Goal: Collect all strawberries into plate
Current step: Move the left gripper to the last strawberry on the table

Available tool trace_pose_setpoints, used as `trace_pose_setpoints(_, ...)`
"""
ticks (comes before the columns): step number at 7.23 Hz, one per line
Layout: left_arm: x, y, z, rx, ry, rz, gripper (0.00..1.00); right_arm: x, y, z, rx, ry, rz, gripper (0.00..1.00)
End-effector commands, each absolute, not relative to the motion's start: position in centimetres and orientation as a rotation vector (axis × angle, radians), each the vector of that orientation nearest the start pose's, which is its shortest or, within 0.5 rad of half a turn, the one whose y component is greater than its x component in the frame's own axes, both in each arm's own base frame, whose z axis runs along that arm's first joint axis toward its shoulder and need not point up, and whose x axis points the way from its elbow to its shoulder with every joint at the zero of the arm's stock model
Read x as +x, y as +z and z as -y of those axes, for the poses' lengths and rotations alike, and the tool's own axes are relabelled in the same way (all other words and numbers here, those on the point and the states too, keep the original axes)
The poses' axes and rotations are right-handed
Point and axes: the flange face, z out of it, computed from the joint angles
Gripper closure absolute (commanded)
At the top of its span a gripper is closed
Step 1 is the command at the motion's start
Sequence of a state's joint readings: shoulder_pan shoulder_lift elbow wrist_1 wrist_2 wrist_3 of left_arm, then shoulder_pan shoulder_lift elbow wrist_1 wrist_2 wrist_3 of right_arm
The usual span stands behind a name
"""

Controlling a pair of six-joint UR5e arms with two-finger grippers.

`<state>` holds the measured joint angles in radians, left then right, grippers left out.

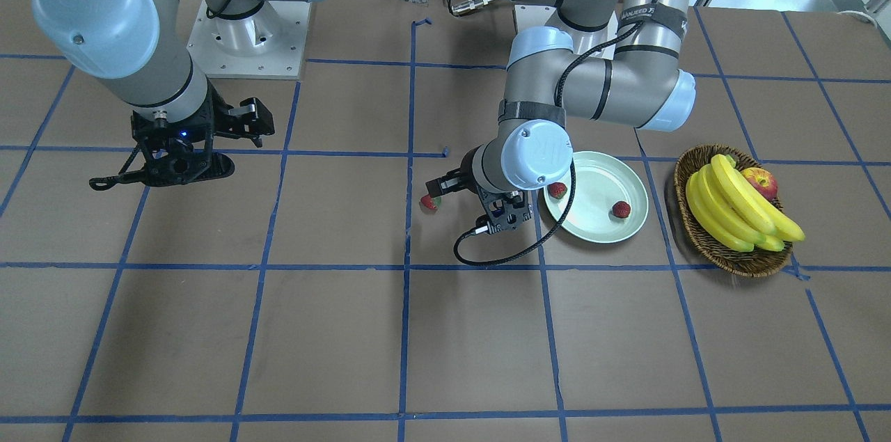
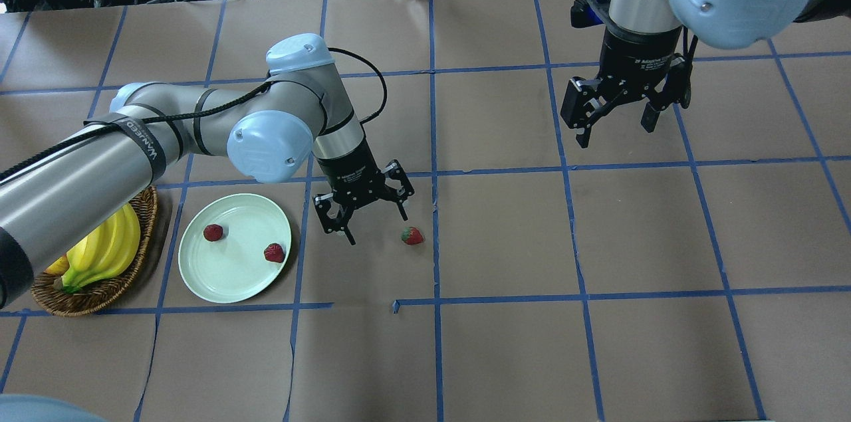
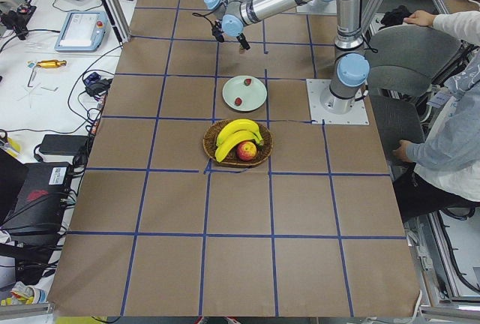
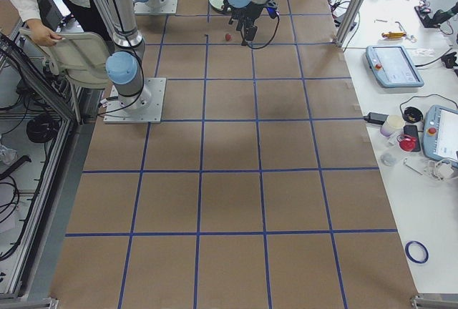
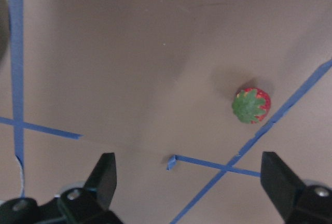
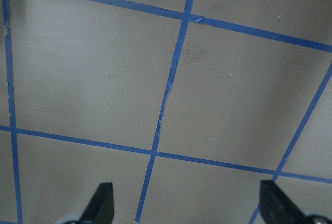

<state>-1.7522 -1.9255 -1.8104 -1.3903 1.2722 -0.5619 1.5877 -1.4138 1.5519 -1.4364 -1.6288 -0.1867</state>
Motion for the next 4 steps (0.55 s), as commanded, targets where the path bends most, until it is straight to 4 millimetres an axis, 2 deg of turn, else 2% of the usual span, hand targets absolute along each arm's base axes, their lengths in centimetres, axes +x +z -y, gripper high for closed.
trace_pose_setpoints(1,-26.5,19.5,48.3,-0.796,0.848,-3.082,0.0,13.6,40.3,52.1,-0.331,0.448,-3.128,0.0)
trace_pose_setpoints(2,-26.9,19.0,48.4,-0.863,0.833,-3.058,0.0,13.6,40.2,52.1,-0.331,0.451,-3.127,0.0)
trace_pose_setpoints(4,-27.3,17.0,49.4,-0.882,0.788,-3.078,0.0,13.6,39.7,51.9,-0.334,0.465,-3.124,0.0)
